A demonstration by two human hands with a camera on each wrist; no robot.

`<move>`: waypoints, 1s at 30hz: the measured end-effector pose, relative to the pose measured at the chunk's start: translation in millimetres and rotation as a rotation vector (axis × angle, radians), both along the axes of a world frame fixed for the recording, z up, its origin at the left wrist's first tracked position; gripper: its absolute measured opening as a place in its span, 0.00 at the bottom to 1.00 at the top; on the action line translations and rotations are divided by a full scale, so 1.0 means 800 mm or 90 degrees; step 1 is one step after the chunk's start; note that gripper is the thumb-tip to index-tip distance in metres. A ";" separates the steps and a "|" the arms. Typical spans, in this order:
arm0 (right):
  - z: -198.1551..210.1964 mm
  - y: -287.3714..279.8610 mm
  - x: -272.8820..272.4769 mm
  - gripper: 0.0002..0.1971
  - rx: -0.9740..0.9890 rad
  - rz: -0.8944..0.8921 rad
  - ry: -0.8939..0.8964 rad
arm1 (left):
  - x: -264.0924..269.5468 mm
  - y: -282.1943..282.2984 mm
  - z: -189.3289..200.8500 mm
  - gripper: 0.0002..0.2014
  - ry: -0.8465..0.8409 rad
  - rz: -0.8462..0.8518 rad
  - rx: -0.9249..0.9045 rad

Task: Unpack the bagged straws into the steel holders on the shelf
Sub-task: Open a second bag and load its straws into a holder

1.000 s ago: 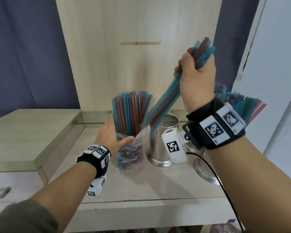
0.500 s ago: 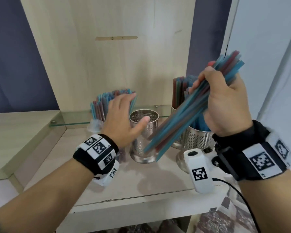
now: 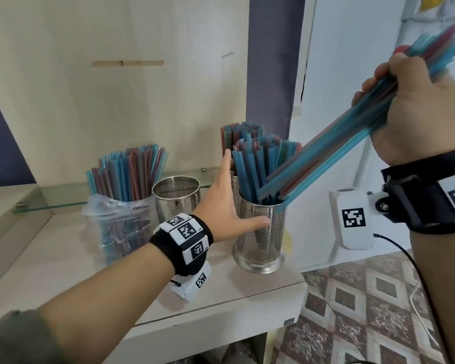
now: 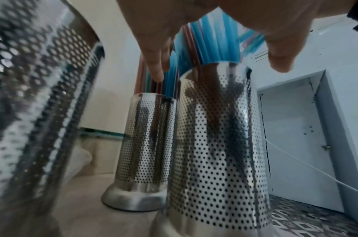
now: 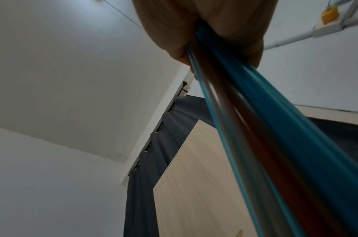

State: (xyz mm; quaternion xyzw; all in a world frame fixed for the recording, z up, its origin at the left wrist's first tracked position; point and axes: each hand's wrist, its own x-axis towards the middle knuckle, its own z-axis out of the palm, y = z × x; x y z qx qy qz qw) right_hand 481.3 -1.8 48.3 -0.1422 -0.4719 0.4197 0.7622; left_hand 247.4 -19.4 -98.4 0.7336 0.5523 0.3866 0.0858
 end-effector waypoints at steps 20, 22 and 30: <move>-0.022 0.038 -0.049 0.04 0.137 -0.099 -0.119 | 0.043 0.024 -0.034 0.60 0.036 0.052 0.138; -0.021 0.043 -0.062 0.03 0.142 -0.086 -0.224 | 0.041 0.026 -0.036 0.59 0.035 0.055 0.133; -0.044 0.066 -0.091 0.32 0.234 -0.187 -0.331 | 0.042 0.024 -0.035 0.61 0.019 0.048 0.124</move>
